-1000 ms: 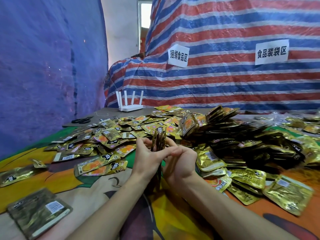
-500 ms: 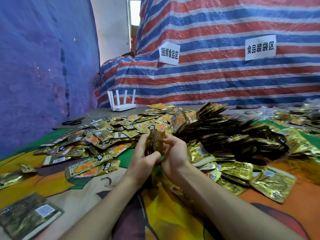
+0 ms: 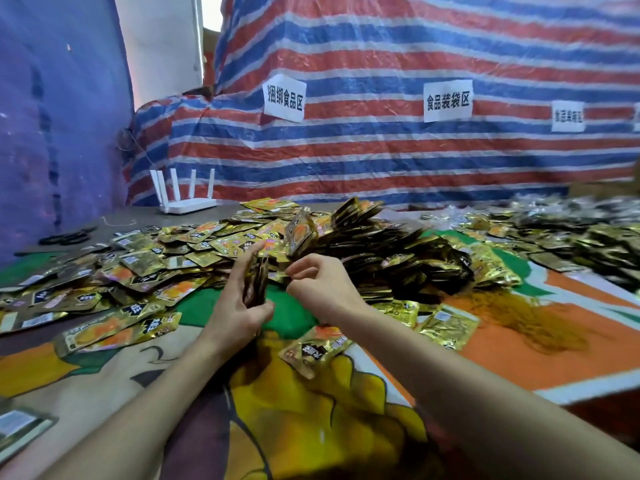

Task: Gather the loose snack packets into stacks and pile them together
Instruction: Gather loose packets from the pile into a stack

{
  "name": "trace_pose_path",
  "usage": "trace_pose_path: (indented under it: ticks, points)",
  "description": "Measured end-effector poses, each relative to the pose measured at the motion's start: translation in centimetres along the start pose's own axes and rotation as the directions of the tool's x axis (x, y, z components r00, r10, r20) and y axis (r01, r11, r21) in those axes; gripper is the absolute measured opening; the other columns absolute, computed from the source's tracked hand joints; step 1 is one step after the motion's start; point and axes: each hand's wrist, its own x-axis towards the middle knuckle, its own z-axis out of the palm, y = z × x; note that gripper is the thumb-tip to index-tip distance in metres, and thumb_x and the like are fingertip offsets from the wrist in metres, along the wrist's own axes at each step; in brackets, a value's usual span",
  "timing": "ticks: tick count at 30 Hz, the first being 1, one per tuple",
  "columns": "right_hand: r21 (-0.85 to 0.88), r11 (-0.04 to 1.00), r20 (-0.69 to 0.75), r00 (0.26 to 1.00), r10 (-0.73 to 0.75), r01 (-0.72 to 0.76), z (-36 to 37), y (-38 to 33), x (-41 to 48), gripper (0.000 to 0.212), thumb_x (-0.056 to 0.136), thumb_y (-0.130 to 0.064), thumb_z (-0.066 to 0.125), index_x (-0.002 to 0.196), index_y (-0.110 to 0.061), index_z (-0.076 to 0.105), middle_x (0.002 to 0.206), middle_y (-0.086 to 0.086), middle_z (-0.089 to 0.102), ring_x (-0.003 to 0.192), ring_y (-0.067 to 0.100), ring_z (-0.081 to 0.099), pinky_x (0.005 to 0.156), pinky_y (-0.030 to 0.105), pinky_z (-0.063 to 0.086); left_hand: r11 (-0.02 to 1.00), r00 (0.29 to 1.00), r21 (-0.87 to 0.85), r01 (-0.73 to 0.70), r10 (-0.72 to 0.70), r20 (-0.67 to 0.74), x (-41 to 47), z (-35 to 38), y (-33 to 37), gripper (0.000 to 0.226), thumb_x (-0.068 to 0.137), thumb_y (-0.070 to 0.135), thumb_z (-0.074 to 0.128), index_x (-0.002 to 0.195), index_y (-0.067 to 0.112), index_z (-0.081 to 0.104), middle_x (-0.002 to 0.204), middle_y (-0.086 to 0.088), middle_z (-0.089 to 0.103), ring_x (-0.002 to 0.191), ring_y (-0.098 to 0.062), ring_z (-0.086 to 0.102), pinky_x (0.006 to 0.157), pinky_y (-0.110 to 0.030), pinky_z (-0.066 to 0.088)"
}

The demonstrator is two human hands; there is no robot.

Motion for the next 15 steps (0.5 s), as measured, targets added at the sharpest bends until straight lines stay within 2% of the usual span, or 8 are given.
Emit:
trace_pose_path:
  ticks: [2, 3, 4, 6, 8, 10, 12, 15]
  points:
    - [-0.187, 0.981, 0.014, 0.999, -0.04, 0.042, -3.7, 0.0, -1.2, 0.014, 0.083, -0.009, 0.065, 0.088, -0.02, 0.072, 0.089, -0.001, 0.07, 0.08, 0.012, 0.065, 0.063, 0.026, 0.051, 1.0, 0.998, 0.003, 0.01, -0.01, -0.058, -0.2, 0.1, 0.1, 0.099, 0.078, -0.016, 0.064, 0.126, 0.069, 0.045, 0.104, 0.006, 0.059, 0.063, 0.005, 0.055, 0.056, -0.013, 0.049]
    - [-0.303, 0.952, 0.004, 0.999, -0.047, 0.045, -5.9, 0.1, -1.6, 0.013, 0.083, -0.01, 0.066, 0.085, -0.02, 0.074, 0.085, -0.001, 0.071, 0.077, 0.012, 0.066, 0.06, 0.025, 0.05, 1.0, 0.996, -0.006, 0.005, -0.005, -0.084, -0.3, 0.0, 0.2, 0.095, 0.077, -0.013, 0.066, 0.124, 0.068, 0.047, 0.102, 0.001, 0.058, 0.063, 0.004, 0.056, 0.057, -0.011, 0.048]
    - [-0.424, 0.905, -0.013, 0.999, -0.034, 0.025, -8.2, 0.3, -1.9, 0.012, 0.083, -0.011, 0.065, 0.082, -0.019, 0.075, 0.082, -0.001, 0.072, 0.075, 0.012, 0.067, 0.058, 0.025, 0.052, 1.0, 0.995, -0.017, -0.006, 0.004, -0.103, -0.4, 0.0, 0.3, 0.088, 0.076, -0.008, 0.068, 0.125, 0.063, 0.048, 0.102, -0.003, 0.059, 0.067, 0.004, 0.057, 0.06, -0.01, 0.048]
    - [-0.615, 0.785, -0.04, 0.997, 0.062, -0.074, -12.8, 1.0, -2.3, 0.013, 0.082, -0.009, 0.065, 0.079, -0.013, 0.076, 0.078, 0.004, 0.074, 0.071, 0.018, 0.069, 0.061, 0.031, 0.057, 0.999, 0.992, -0.029, -0.026, 0.022, -0.127, -0.2, -0.1, 0.4, 0.078, 0.078, -0.006, 0.072, 0.134, 0.044, 0.049, 0.101, -0.012, 0.061, 0.071, 0.001, 0.058, 0.065, -0.01, 0.048]
    - [-0.749, 0.641, -0.08, 0.983, 0.166, -0.169, -17.0, 2.1, -2.5, 0.012, 0.081, -0.007, 0.065, 0.078, -0.007, 0.077, 0.075, 0.01, 0.074, 0.067, 0.023, 0.068, 0.057, 0.03, 0.055, 0.999, 0.99, -0.023, -0.033, 0.03, -0.137, -0.2, -0.1, 0.6, 0.072, 0.08, -0.003, 0.073, 0.137, 0.033, 0.048, 0.095, -0.012, 0.063, 0.067, 0.0, 0.058, 0.065, -0.011, 0.048]
    - [-0.839, 0.492, -0.14, 0.967, 0.214, -0.23, -20.1, 3.4, -2.8, 0.013, 0.08, -0.007, 0.064, 0.071, -0.006, 0.073, 0.069, 0.012, 0.069, 0.061, 0.024, 0.063, 0.049, 0.024, 0.045, 0.999, 0.992, -0.026, -0.033, 0.029, -0.124, -0.2, 0.0, 1.0, 0.072, 0.079, 0.005, 0.071, 0.137, 0.039, 0.047, 0.092, -0.008, 0.063, 0.067, -0.002, 0.058, 0.066, -0.013, 0.048]
    - [-0.882, 0.391, -0.164, 0.949, 0.269, -0.264, -21.9, 4.9, -3.2, 0.012, 0.079, -0.004, 0.065, 0.069, -0.004, 0.071, 0.069, 0.014, 0.068, 0.057, 0.022, 0.059, 0.045, 0.019, 0.039, 1.0, 0.994, -0.02, -0.022, 0.02, -0.105, -0.4, 0.1, 1.4, 0.072, 0.073, 0.015, 0.069, 0.132, 0.051, 0.047, 0.092, -0.008, 0.06, 0.07, -0.006, 0.057, 0.067, -0.017, 0.048]
    - [-0.909, 0.345, -0.109, 0.933, 0.342, -0.233, -22.8, 7.4, -3.5, 0.012, 0.08, -0.006, 0.075, 0.09, -0.008, 0.081, 0.087, 0.009, 0.077, 0.079, 0.02, 0.072, 0.067, 0.027, 0.058, 0.999, 0.999, -0.043, -0.003, 0.001, -0.054, -0.6, 0.1, 1.9, 0.072, 0.071, 0.017, 0.067, 0.128, 0.055, 0.047, 0.096, -0.018, 0.055, 0.074, -0.018, 0.054, 0.067, -0.029, 0.048]
